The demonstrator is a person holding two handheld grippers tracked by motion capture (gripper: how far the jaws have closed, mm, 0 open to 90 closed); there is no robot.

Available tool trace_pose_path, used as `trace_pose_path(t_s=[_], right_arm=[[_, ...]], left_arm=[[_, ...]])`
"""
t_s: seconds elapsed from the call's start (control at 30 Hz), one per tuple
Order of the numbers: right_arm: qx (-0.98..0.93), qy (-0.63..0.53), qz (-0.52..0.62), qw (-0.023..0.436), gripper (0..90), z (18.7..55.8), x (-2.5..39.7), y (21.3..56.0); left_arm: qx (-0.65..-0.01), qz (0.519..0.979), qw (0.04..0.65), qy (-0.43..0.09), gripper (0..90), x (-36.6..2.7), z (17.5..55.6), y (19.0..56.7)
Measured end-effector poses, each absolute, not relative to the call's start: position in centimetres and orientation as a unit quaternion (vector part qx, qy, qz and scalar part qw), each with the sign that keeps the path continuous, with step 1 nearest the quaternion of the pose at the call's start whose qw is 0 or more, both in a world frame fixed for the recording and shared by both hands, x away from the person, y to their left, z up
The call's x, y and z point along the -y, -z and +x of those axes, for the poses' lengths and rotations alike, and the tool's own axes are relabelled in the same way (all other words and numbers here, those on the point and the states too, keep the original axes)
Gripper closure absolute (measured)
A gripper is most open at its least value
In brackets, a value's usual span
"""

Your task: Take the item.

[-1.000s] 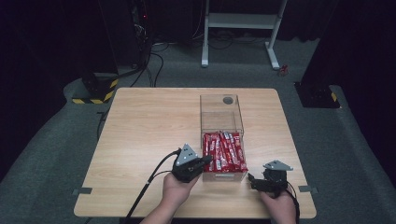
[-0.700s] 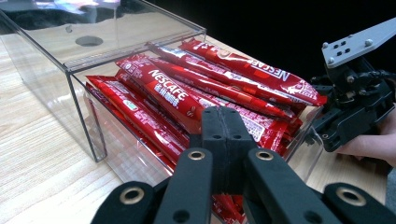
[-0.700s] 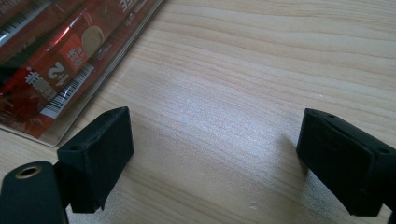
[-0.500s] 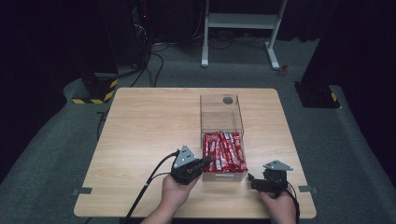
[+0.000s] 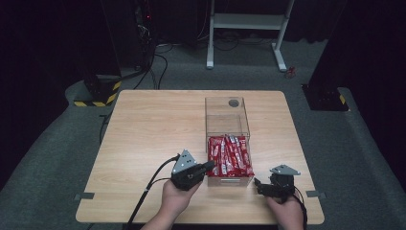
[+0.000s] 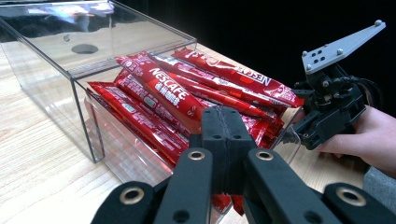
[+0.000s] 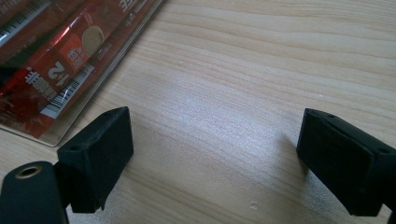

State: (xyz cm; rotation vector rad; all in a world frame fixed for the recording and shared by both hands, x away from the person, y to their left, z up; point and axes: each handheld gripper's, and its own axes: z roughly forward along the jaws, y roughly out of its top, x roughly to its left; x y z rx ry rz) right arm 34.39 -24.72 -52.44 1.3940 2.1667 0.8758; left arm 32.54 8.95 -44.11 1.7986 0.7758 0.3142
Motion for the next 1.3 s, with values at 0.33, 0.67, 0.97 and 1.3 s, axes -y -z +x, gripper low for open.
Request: trace_pose_path(t_s=[0.33, 0.67, 0.97, 1.3], right_arm=[[-0.778, -0.315, 0.502, 0.210, 11.5, 34.4, 24.7, 52.4], [-0.776, -0.315, 0.504, 0.212, 12.3, 34.3, 24.7, 52.4], [-0.776, -0.315, 0.504, 0.212, 12.5, 34.3, 24.7, 52.4], [-0.776, -0.315, 0.504, 0.211, 12.5, 34.3, 24.7, 52.4]], left_arm=[[-0.316, 0.755, 0.560, -0.126, 90.0, -10.3, 32.6, 43.8], [-0.312, 0.743, 0.578, -0.126, 90.0, -11.6, 32.2, 42.9], [-0.312, 0.742, 0.576, -0.141, 90.0, -13.1, 32.2, 42.4], [-0.324, 0.738, 0.572, -0.153, 90.0, -14.8, 32.5, 42.6]])
